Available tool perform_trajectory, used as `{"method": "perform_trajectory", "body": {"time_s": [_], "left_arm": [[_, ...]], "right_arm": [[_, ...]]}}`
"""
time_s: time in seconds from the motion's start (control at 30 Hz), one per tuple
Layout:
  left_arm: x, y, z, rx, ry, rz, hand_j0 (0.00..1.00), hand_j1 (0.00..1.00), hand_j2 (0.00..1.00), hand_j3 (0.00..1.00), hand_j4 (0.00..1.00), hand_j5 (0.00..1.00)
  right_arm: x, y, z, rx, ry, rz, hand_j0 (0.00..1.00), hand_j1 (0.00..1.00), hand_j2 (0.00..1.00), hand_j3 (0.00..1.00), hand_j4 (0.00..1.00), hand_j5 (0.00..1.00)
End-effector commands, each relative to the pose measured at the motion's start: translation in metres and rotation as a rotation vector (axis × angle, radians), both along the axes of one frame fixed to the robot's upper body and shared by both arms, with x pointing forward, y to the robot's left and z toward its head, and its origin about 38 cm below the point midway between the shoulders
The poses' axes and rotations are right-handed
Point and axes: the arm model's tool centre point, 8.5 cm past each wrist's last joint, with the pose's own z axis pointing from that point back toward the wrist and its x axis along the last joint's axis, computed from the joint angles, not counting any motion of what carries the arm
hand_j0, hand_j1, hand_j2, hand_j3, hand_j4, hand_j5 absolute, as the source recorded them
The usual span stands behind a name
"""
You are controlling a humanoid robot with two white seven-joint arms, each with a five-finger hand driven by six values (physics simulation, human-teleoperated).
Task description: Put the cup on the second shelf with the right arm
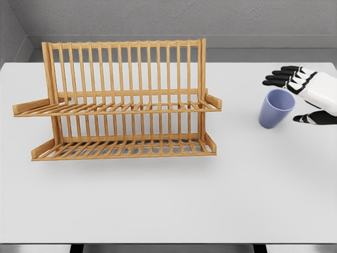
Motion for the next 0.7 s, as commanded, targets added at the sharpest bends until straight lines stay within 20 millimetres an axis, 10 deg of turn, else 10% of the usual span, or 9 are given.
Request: {"method": "perform_trajectory", "body": {"time_s": [0.0, 0.43, 0.67], "left_arm": [[0.0, 0.0, 0.0, 0.0, 0.0, 0.0, 1.0, 1.0, 1.0, 1.0, 1.0, 1.0], [0.0, 0.0, 0.0, 0.0, 0.0, 0.0, 1.0, 1.0, 1.0, 1.0, 1.0, 1.0], [0.0, 0.0, 0.0, 0.0, 0.0, 0.0, 1.0, 1.0, 1.0, 1.0, 1.0, 1.0]], "right_arm": [[0.0, 0.0, 0.001, 0.007, 0.002, -0.001, 1.0, 1.0, 1.0, 1.0, 1.0, 1.0], [0.011, -0.037, 0.012, -0.31, 0.215, -0.128, 1.0, 1.0, 1.0, 1.0, 1.0, 1.0], [0.071, -0.024, -0.001, -0.248, 0.258, -0.142, 1.0, 1.0, 1.0, 1.0, 1.0, 1.0]]}}
